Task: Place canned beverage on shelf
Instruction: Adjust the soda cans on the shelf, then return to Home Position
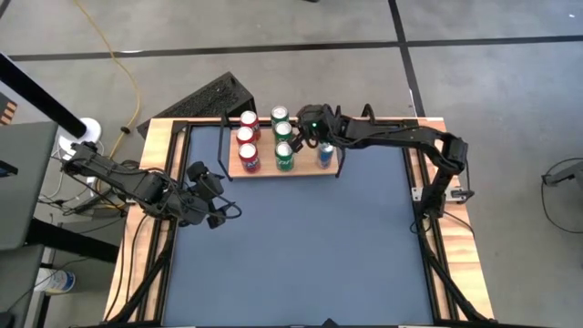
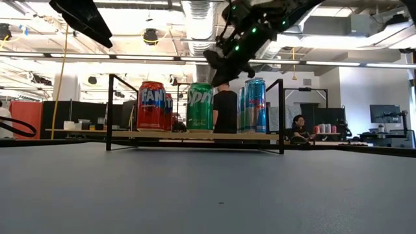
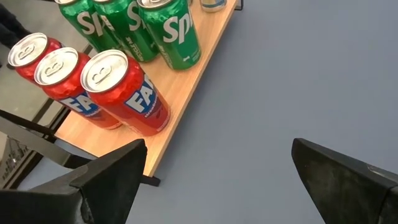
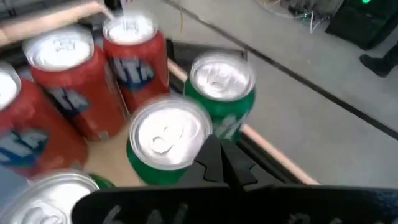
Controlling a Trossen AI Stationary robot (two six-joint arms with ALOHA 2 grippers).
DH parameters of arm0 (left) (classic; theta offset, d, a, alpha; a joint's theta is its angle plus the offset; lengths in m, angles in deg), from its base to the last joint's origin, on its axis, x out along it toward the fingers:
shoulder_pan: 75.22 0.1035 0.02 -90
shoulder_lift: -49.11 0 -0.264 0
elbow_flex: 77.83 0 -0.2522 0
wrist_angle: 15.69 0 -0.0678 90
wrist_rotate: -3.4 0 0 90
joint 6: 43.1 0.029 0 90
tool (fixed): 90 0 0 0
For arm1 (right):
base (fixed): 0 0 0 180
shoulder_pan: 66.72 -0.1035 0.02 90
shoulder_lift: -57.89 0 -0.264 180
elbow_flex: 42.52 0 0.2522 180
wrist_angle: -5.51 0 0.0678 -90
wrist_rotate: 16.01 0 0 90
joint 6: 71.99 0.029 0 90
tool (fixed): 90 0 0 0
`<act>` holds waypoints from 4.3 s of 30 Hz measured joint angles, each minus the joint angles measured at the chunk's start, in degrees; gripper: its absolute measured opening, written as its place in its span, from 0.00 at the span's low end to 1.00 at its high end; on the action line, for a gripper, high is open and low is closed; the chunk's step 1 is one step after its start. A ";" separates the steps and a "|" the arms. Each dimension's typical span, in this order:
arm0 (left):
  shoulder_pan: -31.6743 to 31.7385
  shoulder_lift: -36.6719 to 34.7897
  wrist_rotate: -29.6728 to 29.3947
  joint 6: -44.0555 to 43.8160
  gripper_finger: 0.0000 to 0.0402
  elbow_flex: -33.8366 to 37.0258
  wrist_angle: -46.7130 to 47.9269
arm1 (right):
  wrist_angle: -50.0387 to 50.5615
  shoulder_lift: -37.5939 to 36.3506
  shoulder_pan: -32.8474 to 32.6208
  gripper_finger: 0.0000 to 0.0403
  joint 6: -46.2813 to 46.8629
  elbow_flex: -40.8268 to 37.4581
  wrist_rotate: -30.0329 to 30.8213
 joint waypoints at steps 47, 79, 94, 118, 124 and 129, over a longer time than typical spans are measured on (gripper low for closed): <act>25.05 15.91 13.78 42.48 0.97 0.00 -27.27 | -16.44 -22.35 -33.20 0.00 1.94 -28.35 8.66; 35.49 21.92 20.13 47.29 0.86 -5.87 -19.15 | -16.57 -20.39 -32.41 0.00 -0.18 -28.35 10.72; 29.71 3.81 25.20 35.14 0.86 -9.11 -18.59 | -16.32 -22.80 -30.81 0.00 -4.19 -28.35 6.59; 9.68 -37.06 17.98 21.93 0.86 40.22 -52.96 | -41.45 -53.54 -25.10 0.00 1.27 -63.31 -2.91; 9.65 -43.66 17.63 22.16 0.86 51.34 -66.03 | -60.97 -52.41 -25.38 0.00 3.45 -76.41 -3.75; 9.66 -47.88 17.22 21.43 0.86 53.66 -63.27 | -60.32 -53.48 -27.49 0.00 2.69 -79.00 -4.36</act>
